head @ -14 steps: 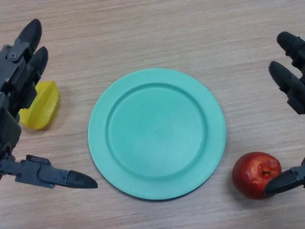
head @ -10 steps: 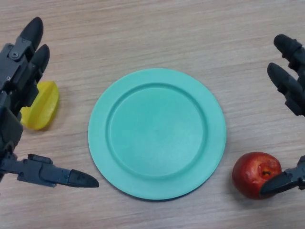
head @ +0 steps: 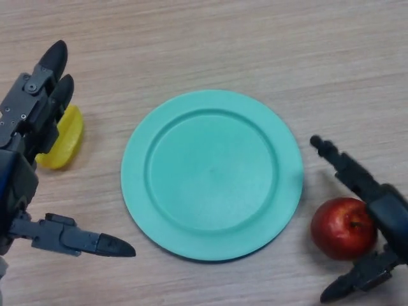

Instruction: Pick up the red apple and place it on the plate

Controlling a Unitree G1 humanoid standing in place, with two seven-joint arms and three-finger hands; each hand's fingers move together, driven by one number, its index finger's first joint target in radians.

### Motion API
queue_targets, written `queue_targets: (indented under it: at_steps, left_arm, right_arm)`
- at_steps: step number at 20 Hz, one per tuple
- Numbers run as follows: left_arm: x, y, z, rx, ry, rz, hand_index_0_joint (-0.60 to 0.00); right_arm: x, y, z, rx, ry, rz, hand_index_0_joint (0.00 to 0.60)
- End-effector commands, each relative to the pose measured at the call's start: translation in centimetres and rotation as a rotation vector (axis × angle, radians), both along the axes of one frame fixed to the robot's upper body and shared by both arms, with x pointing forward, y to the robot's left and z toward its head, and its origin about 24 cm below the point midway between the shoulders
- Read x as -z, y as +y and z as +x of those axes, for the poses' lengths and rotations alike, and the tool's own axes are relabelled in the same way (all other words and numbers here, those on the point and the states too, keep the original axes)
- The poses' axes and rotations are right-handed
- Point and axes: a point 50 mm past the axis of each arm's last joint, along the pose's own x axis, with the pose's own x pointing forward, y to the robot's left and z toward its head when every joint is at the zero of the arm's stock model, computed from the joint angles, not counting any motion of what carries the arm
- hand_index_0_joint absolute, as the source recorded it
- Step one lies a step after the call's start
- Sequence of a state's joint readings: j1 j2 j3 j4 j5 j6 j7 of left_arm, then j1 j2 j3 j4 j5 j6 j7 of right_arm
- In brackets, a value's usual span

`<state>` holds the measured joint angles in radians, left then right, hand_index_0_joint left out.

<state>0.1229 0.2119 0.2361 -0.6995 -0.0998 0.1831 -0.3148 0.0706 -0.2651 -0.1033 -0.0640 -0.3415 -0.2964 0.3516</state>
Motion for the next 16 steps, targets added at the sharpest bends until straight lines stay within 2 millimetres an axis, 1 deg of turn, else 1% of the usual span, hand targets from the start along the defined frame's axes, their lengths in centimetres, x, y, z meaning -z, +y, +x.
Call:
queue_targets:
  at_steps: [1,2,3,4,5,6,7,8,9,10,11,12,13,14,15,16]
  left_arm:
    - [-2.7,0.7,-1.4,-0.053,-0.225,0.039,0.000]
    - [-2.7,0.8,-1.4,-0.056,-0.230,0.037,0.000]
    - [-2.7,0.9,-1.5,-0.060,-0.236,0.036,0.000]
    - [-2.6,1.1,-1.6,-0.074,-0.246,0.031,0.000]
    - [-2.6,1.1,-1.7,-0.077,-0.245,0.031,0.000]
    - [-2.6,1.3,-1.8,-0.084,-0.246,0.029,0.000]
    - [-2.6,1.4,-1.8,-0.087,-0.246,0.029,0.000]
    - [-2.6,1.5,-2.0,-0.091,-0.243,0.023,0.000]
    - [-2.6,1.6,-2.0,-0.093,-0.244,0.021,0.000]
    - [-2.8,1.8,-2.2,-0.101,-0.256,0.013,0.000]
    - [-2.9,1.9,-2.3,-0.108,-0.264,0.007,0.000]
    - [-3.1,2.2,-2.3,-0.121,-0.276,-0.006,0.000]
    - [-3.2,2.3,-2.4,-0.122,-0.278,-0.012,0.000]
    - [-3.4,2.5,-2.5,-0.123,-0.286,-0.026,0.000]
    - [-3.4,2.6,-2.5,-0.123,-0.287,-0.033,0.000]
    - [-3.5,2.6,-2.6,-0.122,-0.290,-0.040,0.000]
  right_arm:
    - [-3.0,-0.6,0.0,0.012,-0.223,-0.002,0.199]
    - [-2.8,-0.8,0.2,0.040,-0.231,-0.037,0.349]
    - [-2.5,-1.0,0.5,0.058,-0.238,-0.079,0.449]
    - [-2.5,-1.4,0.6,0.073,-0.243,-0.147,0.597]
    - [-2.9,-1.4,0.6,0.071,-0.252,-0.139,0.600]
    - [-3.9,-1.3,0.6,0.062,-0.280,-0.142,0.600]
    - [-4.4,-1.1,0.6,0.055,-0.296,-0.145,0.600]
    - [-5.9,-0.3,0.4,0.024,-0.306,-0.084,0.600]
    - [-6.7,0.3,0.5,0.005,-0.317,-0.072,0.600]
    - [-8.5,2.0,0.7,-0.053,-0.396,-0.088,0.600]
    - [-9.1,2.8,0.9,-0.074,-0.422,-0.094,0.600]
    - [-10.1,4.8,1.3,-0.122,-0.444,-0.074,0.600]
    - [-10.3,5.7,1.6,-0.146,-0.445,-0.069,0.600]
    - [-10.4,7.8,2.2,-0.201,-0.394,-0.022,0.600]
    - [-10.5,8.6,2.7,-0.206,-0.389,0.000,0.600]
    - [-10.2,10.0,3.4,-0.218,-0.318,0.075,0.600]
